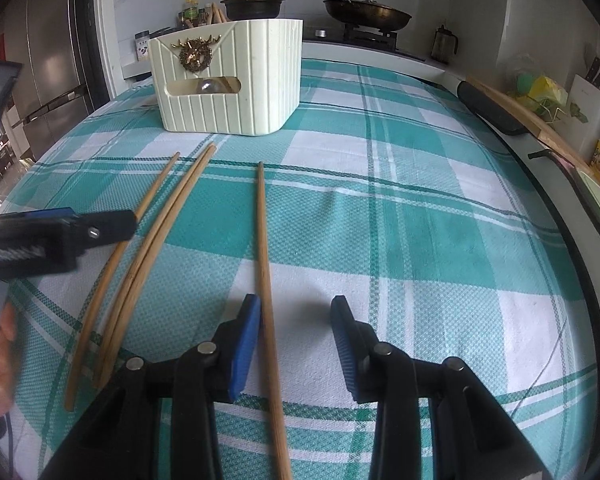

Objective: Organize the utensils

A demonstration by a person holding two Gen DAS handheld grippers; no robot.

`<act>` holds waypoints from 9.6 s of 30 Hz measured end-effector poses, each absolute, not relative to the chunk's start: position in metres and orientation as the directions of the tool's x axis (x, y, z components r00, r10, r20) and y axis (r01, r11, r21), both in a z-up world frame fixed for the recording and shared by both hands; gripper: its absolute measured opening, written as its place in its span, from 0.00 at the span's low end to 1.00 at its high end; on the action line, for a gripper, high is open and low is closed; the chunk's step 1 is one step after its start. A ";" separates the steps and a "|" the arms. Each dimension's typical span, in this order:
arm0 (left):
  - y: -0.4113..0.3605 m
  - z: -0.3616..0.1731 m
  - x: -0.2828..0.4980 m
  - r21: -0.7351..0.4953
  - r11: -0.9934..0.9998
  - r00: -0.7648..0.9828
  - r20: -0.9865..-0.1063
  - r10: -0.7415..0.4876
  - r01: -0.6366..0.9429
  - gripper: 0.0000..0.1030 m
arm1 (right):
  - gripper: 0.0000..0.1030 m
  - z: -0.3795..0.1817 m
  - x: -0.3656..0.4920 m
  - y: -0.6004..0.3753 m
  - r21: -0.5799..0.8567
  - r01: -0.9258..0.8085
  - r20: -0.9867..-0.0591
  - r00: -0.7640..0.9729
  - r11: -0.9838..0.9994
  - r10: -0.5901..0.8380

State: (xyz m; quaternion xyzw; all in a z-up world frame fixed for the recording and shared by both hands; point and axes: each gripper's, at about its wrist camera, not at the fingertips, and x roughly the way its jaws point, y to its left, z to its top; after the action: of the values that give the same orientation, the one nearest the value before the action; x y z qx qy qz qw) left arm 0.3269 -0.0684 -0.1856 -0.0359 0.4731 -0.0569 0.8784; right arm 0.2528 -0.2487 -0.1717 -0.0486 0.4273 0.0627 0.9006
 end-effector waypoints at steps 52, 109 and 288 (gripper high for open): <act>0.013 -0.182 0.355 -0.035 0.958 0.364 -0.921 -0.141 0.283 0.07 | 0.07 -0.163 0.355 -0.238 0.001 -0.374 -0.922 0.359 0.928 0.146; 0.017 0.023 0.505 -0.301 0.931 0.735 -0.580 -0.351 0.207 0.04 | 0.06 0.048 0.462 -0.210 0.081 -0.371 -0.600 0.723 0.925 0.343; 0.019 -0.137 0.311 -0.134 0.953 0.495 -0.829 -0.259 0.274 0.05 | 0.06 -0.111 0.337 -0.198 0.089 -0.353 -0.835 0.483 0.931 0.263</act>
State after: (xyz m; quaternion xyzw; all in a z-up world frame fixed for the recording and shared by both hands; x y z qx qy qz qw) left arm 0.3112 0.0190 -0.1368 0.0077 0.4783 -0.1539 0.8646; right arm 0.3368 -0.1978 -0.1109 -0.0475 0.4759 0.1791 0.8598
